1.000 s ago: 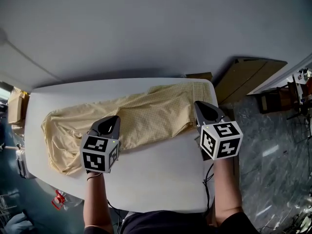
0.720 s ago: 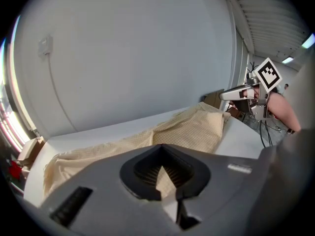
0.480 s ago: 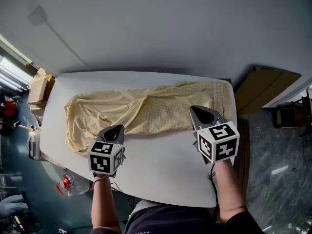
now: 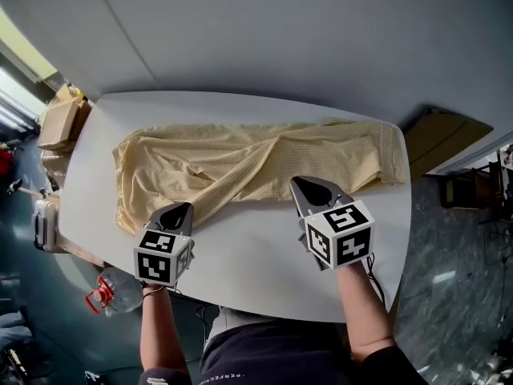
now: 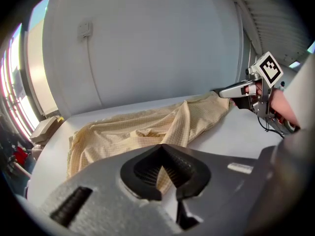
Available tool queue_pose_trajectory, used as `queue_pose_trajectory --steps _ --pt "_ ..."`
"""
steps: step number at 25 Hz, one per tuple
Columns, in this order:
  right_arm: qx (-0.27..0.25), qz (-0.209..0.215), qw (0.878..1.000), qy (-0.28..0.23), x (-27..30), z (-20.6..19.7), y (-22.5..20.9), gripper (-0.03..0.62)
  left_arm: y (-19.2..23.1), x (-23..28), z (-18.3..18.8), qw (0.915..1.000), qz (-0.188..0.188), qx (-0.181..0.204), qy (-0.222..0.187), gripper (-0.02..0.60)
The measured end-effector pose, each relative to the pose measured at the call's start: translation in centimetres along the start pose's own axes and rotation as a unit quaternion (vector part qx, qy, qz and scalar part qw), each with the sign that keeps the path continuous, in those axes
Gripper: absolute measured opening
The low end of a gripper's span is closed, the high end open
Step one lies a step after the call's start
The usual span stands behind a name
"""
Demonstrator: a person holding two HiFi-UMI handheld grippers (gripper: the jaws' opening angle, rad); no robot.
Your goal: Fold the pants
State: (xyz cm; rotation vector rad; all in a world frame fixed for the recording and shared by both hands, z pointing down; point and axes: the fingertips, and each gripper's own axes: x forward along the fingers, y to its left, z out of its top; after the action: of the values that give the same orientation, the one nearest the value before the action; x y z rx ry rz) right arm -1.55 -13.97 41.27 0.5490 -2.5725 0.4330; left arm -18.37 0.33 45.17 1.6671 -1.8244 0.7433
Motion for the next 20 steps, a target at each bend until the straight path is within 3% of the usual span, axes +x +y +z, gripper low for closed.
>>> queue_pose_trajectory --steps 5,12,16,20 --pt "0.035 0.016 0.999 0.013 3.2 -0.4 5.3 -0.002 6.2 -2.0 -2.7 0.9998 -0.002 -0.018 0.006 -0.002" --pt "0.037 0.045 0.997 0.041 6.7 -2.6 11.7 -0.002 13.3 -4.2 -7.6 0.9990 0.031 -0.008 0.031 0.035" --pt "0.029 0.059 0.995 0.080 8.6 -4.5 14.7 0.000 15.1 -4.9 -10.5 0.9986 0.009 -0.017 0.048 0.094" --pt "0.026 0.087 0.990 0.109 10.2 -6.6 18.5 0.048 16.3 -5.5 -12.9 0.9968 -0.018 0.005 0.077 0.136"
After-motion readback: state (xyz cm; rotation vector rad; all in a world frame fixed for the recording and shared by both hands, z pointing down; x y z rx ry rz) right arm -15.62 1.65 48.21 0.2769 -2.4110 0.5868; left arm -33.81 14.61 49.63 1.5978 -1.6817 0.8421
